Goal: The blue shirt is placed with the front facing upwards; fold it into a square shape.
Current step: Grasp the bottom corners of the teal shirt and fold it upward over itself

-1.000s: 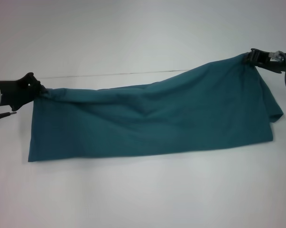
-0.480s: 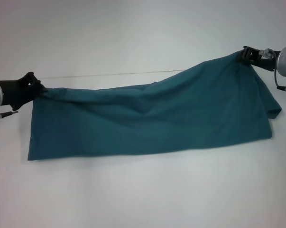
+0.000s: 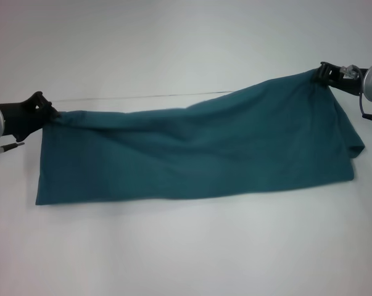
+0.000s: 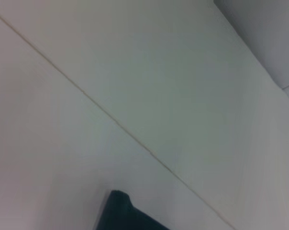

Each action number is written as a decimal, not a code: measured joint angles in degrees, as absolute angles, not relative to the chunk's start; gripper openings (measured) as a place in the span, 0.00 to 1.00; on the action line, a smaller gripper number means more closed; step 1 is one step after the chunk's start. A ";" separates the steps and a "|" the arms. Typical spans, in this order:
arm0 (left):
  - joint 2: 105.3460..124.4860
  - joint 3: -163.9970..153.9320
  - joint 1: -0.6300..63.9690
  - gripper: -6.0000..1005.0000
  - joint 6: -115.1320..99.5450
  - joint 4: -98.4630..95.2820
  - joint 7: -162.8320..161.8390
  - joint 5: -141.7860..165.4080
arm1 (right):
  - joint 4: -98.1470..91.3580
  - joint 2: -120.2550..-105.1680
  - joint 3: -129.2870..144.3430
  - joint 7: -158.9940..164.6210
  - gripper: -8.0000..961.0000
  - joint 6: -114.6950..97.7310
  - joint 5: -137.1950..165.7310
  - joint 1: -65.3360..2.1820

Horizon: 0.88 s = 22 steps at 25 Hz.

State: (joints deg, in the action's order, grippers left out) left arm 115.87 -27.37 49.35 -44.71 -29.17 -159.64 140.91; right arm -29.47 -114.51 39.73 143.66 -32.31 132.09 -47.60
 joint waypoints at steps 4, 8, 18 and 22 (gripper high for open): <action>115.87 -27.58 49.06 0.14 -44.13 -29.17 -159.29 139.66 | -29.15 -114.46 39.43 143.67 0.09 -31.89 132.02 -47.38; 115.86 -27.70 49.04 0.15 -44.12 -29.18 -159.25 139.59 | -28.93 -114.38 39.59 143.68 0.09 -31.73 132.01 -47.37; 115.84 -27.78 49.04 0.17 -43.49 -29.18 -158.52 139.10 | -28.89 -114.31 39.86 143.69 0.09 -31.80 132.01 -47.42; 116.18 -27.75 48.61 0.18 -42.15 -29.21 -157.91 137.72 | -28.67 -113.77 39.93 143.44 0.09 -32.38 132.28 -47.39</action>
